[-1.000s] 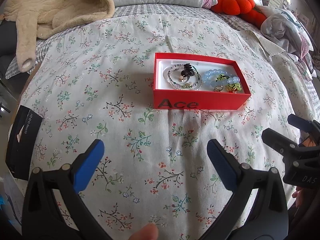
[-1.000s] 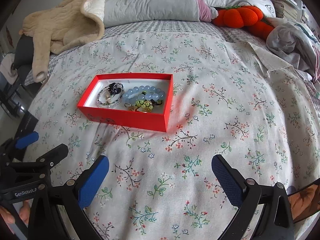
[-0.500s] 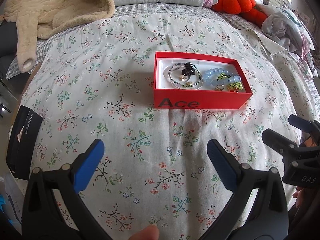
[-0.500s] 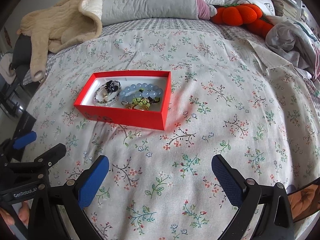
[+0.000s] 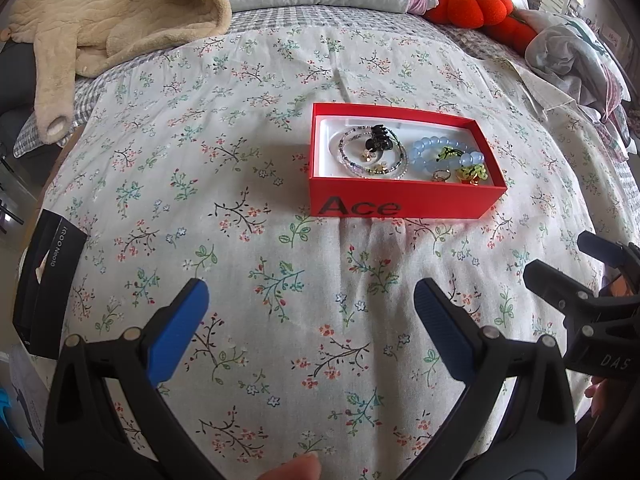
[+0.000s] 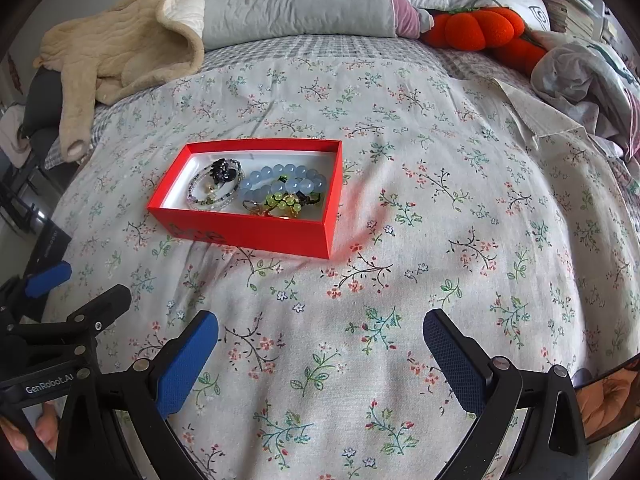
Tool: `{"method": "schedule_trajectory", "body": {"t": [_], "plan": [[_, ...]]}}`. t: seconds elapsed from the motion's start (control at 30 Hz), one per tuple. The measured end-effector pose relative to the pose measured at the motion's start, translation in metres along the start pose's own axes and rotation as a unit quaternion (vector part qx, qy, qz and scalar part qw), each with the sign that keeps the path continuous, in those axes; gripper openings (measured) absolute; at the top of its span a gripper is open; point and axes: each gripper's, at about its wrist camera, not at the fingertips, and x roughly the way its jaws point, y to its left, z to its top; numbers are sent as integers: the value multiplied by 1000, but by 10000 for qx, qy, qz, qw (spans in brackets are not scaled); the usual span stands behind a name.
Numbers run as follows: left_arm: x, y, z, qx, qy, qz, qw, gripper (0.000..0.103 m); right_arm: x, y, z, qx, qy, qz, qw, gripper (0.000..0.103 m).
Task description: Organize jewelry
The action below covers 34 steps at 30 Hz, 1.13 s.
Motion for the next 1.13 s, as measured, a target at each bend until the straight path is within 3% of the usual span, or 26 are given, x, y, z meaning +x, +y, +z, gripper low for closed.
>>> {"method": "schedule_trajectory", "body": {"t": [1.13], "plan": [[3,3,-6,21,66,96,9999,102,4,-3,-5,31,31,-76,10000,103]]}}
